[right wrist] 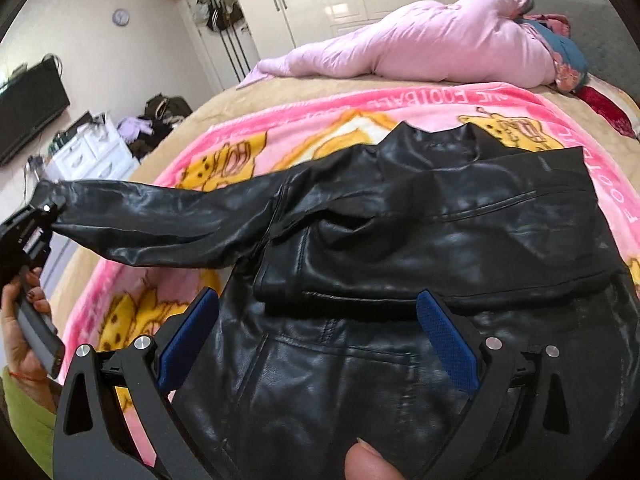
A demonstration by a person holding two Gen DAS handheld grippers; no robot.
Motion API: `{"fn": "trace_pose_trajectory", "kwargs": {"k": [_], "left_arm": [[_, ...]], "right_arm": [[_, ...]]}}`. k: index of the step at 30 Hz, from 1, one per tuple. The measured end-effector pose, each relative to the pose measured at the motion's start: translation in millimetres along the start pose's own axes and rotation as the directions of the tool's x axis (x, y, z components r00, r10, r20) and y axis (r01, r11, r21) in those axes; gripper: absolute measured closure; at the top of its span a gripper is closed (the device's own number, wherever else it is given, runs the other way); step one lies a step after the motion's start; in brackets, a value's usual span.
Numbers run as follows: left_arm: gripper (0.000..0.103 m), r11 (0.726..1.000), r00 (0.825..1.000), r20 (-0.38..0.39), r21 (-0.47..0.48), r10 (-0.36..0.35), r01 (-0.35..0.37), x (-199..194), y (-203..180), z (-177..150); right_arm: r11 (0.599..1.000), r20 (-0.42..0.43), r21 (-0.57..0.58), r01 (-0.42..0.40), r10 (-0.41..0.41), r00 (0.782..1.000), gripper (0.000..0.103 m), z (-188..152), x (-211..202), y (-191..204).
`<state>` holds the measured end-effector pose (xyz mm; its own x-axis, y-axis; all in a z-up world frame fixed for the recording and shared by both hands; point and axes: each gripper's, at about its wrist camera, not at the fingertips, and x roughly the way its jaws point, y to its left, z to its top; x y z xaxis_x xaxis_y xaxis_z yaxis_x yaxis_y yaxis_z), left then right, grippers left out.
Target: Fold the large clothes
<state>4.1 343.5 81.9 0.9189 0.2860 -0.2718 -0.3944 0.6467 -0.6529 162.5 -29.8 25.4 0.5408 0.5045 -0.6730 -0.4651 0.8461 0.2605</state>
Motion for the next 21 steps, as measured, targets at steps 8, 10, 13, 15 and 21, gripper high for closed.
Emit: {"fn": "trace_pose_trajectory", "kwargs": {"k": [8,10,13,15,21], "left_arm": [[0.101,0.977,0.993,-0.001,0.177,-0.119,0.117,-4.9,-106.2,-5.8],[0.101,0.966,0.989,-0.014,0.213,-0.148,0.148,-5.8,-130.5,-12.3],[0.101,0.948,0.983,-0.043,0.263,-0.177,0.182,-6.9,-160.0,-24.5],[0.101,0.936,0.978,-0.061,0.283,-0.2,0.21,-7.6,-172.8,-29.9],[0.101,0.893,0.956,-0.138,0.343,-0.258,0.291,-4.3,-213.7,-56.5]], "right_arm": [[0.999,0.077,0.045,0.026,-0.03,0.997,0.004,5.5,-31.8,-29.0],[0.997,0.092,0.069,0.032,-0.038,0.995,0.004,6.2,-39.9,-40.5],[0.993,0.114,0.113,0.036,-0.049,0.992,0.004,5.9,-50.1,-61.1],[0.989,0.129,0.142,0.04,-0.059,0.99,0.004,4.9,-57.0,-75.1],[0.973,0.148,0.226,0.049,-0.084,0.985,0.004,-0.1,-73.0,-110.9]]}}
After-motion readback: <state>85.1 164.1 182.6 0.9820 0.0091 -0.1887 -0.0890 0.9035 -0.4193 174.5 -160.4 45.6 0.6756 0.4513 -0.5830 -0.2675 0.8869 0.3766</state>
